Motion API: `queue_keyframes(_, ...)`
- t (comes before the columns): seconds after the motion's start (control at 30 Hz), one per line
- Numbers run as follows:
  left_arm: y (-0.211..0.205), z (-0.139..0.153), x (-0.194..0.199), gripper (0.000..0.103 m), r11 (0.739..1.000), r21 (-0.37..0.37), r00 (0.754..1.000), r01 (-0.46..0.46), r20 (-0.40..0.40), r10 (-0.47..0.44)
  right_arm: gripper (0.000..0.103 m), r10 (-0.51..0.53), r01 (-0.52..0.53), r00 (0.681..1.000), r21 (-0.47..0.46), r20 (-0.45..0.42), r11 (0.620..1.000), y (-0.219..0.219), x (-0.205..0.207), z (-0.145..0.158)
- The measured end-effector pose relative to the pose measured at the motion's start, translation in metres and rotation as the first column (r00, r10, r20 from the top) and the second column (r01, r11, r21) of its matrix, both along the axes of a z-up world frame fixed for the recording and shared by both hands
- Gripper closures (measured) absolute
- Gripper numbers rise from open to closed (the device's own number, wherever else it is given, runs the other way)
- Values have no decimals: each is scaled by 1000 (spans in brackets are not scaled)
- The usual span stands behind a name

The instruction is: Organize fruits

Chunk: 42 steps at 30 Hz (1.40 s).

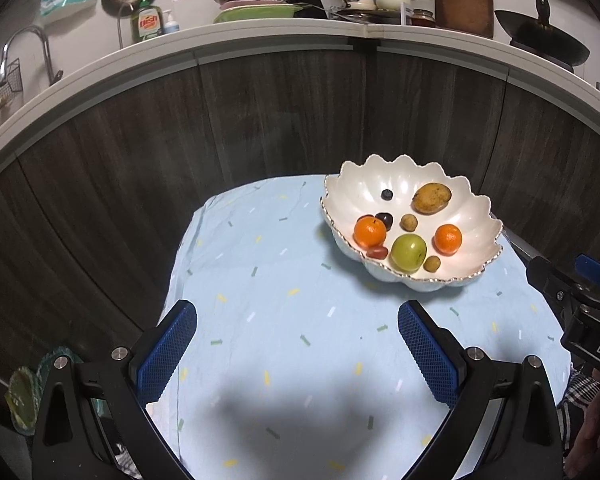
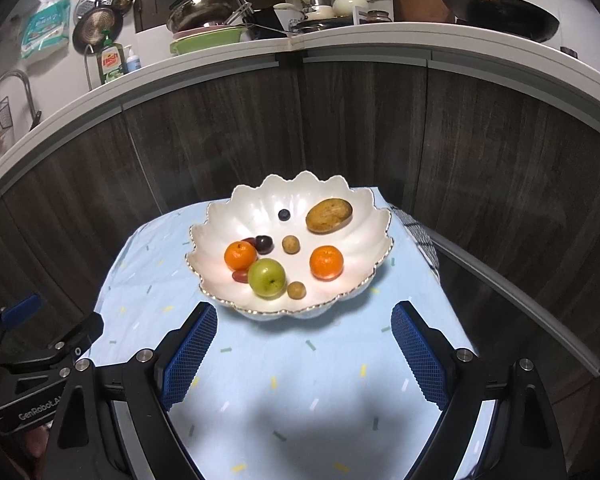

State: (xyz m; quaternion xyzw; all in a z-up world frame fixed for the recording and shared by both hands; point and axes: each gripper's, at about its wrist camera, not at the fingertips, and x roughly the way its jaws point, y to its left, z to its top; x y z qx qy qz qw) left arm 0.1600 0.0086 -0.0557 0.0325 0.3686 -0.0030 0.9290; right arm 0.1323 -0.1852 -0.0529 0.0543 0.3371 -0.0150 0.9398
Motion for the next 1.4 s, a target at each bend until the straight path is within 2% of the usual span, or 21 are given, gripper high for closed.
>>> queue_keyframes(0.57, 4, -15, -37, 1, 999, -8, 999, -39, -30, 39, 12, -26, 26, 1000, -12, 4, 1000, -4, -32, -12)
queue_keyframes(1.03, 5, -16, -67, 1, 999, -19, 999, -41, -32, 40, 12, -12, 12, 1000, 6, 5, 1000, -3, -65, -16)
queue_keyframes(1.4, 7, -9, -80, 1, 999, -18, 999, -46, -7, 46, 12, -10, 11, 999, -22, 48, 1000, 0, -82, -7)
